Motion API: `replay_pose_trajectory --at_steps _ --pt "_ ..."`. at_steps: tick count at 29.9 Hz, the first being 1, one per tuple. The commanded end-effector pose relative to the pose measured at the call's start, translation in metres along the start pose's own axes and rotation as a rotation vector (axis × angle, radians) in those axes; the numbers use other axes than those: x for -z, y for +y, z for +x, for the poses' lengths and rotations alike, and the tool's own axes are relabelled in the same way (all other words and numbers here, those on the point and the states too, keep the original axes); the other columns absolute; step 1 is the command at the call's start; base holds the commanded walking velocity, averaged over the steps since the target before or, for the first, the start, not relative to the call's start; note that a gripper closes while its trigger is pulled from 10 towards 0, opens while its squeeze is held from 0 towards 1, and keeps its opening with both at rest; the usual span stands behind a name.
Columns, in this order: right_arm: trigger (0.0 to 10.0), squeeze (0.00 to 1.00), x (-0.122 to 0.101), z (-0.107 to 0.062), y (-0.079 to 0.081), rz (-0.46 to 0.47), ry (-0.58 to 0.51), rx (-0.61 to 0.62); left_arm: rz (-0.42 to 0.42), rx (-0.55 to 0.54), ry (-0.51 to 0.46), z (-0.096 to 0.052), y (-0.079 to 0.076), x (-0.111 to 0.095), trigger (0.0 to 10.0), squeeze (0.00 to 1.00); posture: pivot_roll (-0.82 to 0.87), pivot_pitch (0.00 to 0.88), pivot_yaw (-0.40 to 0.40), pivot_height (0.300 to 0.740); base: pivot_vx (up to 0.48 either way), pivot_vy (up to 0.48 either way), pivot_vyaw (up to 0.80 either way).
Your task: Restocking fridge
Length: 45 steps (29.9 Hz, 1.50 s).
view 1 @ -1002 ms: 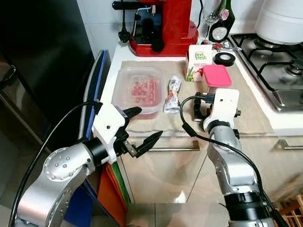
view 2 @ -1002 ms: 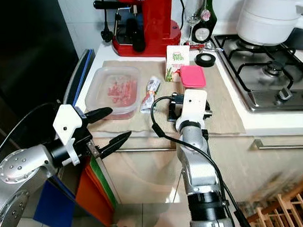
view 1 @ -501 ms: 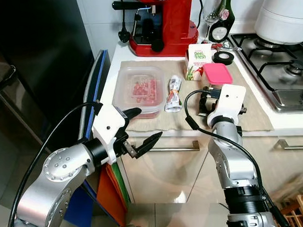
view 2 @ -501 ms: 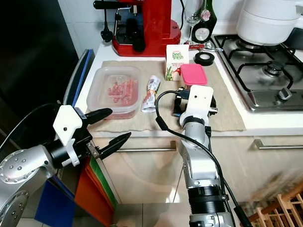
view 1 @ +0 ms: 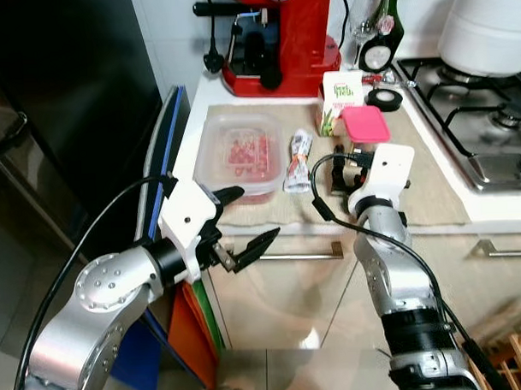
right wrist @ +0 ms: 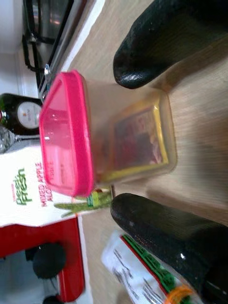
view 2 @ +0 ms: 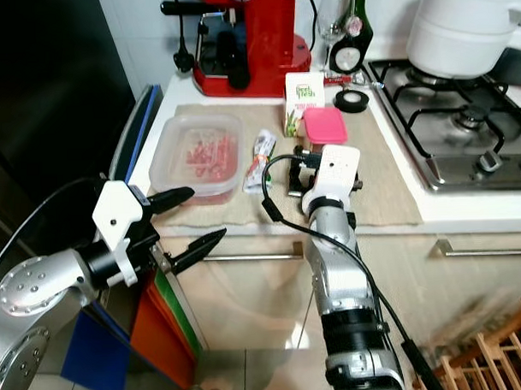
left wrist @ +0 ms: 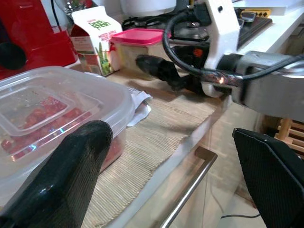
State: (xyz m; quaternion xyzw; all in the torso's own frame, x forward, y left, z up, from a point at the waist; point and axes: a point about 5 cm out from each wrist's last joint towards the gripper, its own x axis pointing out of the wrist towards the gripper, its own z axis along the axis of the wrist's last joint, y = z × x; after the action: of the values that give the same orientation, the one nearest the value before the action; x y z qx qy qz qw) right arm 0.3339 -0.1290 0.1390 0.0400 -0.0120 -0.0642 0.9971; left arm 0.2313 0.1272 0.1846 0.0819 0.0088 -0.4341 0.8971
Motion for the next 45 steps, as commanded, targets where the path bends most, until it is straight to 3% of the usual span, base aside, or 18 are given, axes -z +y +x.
replay_pose_trajectory --at_steps 1,6,12,14,15,17,18,45 --pt "10.0 0.00 0.002 0.003 -0.002 0.005 0.015 0.022 0.008 0.016 0.005 0.000 -0.001 -0.002 10.0 0.00 0.13 0.011 0.050 0.740 0.000 0.000 0.00" --pt "10.0 0.00 0.004 0.010 -0.006 0.008 0.028 0.081 0.008 0.019 0.008 0.000 -0.001 -0.001 10.0 0.00 0.13 0.013 0.051 0.740 0.000 0.000 0.00" --pt "10.0 0.00 0.001 0.014 0.000 0.020 -0.003 0.056 0.010 0.023 0.008 0.000 -0.002 -0.002 10.0 0.00 0.13 0.015 0.054 0.740 0.000 0.000 0.00" --pt "9.5 0.00 0.000 0.014 0.002 0.029 -0.018 0.035 0.010 0.024 0.008 0.000 -0.002 -0.002 10.0 0.00 0.13 0.015 0.054 0.740 0.000 0.000 0.00" --pt "8.7 0.00 -0.001 0.014 0.003 0.031 -0.023 0.030 0.009 0.025 0.008 0.000 -0.002 -0.002 10.0 0.00 0.13 0.015 0.054 0.740 0.000 0.000 0.00" --pt "0.7 0.00 -0.002 0.014 0.004 0.038 -0.037 0.020 0.009 0.025 0.008 0.000 -0.002 -0.002 10.0 0.00 0.13 0.015 0.054 0.740 0.000 0.000 0.00" --pt "0.0 0.00 -0.002 0.014 0.005 0.044 -0.050 0.012 0.008 0.025 0.008 0.000 -0.003 -0.002 10.0 0.00 0.13 0.016 0.052 0.740 0.000 0.000 0.00" --pt "0.0 0.00 0.001 0.014 -0.001 0.041 -0.053 0.029 0.006 0.029 0.007 0.002 -0.003 -0.002 10.0 0.00 0.13 0.010 0.052 0.740 0.000 0.000 0.00"
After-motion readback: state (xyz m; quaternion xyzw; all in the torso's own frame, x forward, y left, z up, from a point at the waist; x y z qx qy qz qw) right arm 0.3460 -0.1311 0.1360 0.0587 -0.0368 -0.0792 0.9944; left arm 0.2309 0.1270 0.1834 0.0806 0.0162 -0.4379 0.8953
